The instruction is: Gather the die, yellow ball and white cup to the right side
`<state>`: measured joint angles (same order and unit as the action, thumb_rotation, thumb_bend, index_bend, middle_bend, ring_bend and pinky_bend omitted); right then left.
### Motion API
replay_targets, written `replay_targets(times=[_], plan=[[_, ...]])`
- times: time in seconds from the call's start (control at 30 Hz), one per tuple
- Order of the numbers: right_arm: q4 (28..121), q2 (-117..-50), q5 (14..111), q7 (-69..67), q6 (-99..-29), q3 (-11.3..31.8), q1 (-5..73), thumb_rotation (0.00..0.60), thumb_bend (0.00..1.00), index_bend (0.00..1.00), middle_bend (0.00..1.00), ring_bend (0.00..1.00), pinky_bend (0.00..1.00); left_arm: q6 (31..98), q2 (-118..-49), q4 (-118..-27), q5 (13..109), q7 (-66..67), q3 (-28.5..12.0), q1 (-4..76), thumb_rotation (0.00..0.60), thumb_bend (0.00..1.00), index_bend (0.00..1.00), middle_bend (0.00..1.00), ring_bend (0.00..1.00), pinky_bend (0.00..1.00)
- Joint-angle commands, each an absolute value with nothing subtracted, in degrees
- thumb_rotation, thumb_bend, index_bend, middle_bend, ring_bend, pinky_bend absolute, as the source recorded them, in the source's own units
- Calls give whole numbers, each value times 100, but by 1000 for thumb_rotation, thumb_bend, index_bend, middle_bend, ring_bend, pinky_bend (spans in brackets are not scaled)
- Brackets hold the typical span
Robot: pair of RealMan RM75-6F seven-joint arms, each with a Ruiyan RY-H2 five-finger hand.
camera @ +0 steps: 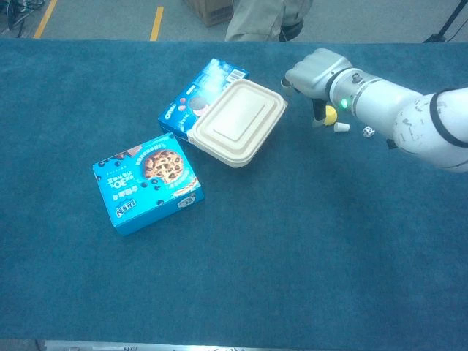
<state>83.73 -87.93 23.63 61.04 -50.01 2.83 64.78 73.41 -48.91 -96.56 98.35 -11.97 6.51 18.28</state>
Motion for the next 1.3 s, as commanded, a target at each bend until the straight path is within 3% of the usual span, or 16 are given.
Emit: replay_targets(times=[0.03,0.9,1.3], plan=[[8322,-8910,2236,6114,-4956,255,6576,600,89,288,316,220,358,7370,-4867,-9684,9859,-1196,660,1803,600,293,179,171,79,96],[9081,-9354,2234,5594,-5039,430,7169,600,89,288,316,219,358,7555,-4728,-9728,9899,-1278,643,1629,599,293,179,170,66,92],[9175,-8897,2457,5172,-5237,265,6984,600,87,288,316,220,358,7517,-4722,-9783,9924,-1249,612,1635,599,293,179,171,66,92]])
